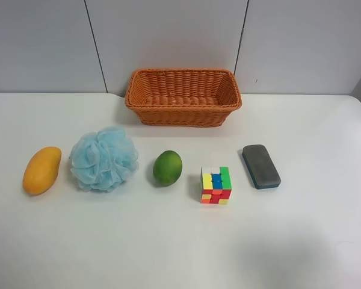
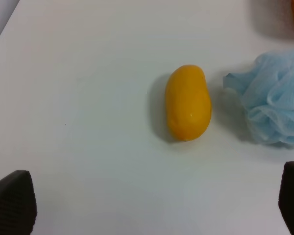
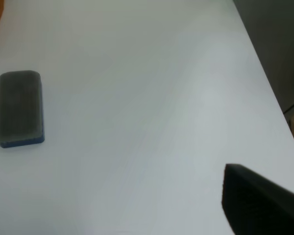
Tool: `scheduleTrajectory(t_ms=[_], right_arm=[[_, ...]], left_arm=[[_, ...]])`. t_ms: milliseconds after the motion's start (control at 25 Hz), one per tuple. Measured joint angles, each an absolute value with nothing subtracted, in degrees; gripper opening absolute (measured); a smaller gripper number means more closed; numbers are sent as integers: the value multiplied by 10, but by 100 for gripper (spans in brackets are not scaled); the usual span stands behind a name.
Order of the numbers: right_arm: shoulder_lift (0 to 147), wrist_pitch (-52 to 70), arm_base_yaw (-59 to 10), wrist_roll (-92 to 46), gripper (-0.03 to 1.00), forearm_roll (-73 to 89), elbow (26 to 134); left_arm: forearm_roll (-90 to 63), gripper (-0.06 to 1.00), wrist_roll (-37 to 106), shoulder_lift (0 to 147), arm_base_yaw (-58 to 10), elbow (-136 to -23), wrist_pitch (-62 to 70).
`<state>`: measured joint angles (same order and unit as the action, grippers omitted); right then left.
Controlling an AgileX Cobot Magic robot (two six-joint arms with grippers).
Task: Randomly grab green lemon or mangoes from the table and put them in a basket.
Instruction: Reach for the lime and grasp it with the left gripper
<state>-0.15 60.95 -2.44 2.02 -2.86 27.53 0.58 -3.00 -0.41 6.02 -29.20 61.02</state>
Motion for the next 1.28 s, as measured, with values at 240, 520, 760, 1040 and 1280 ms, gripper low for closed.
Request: scheduleTrajectory(t_ms=[240,520,760,1040,1280], right_arm=[[-2,610,-24,20,99,-29,275],[-2,610,-24,20,99,-29,275],[-2,610,-24,20,99,-29,275],[-2,610,-24,20,99,-29,275],[-2,610,-24,20,99,-29,275]], left_arm=[[6,99,-30,-4,60,-292,610],[6,99,-30,-4,60,-292,610],[0,99,-30,5,60,-294,607],[-43,99,23,156,60,-390,546],[-204,99,188,342,60,-474,532]])
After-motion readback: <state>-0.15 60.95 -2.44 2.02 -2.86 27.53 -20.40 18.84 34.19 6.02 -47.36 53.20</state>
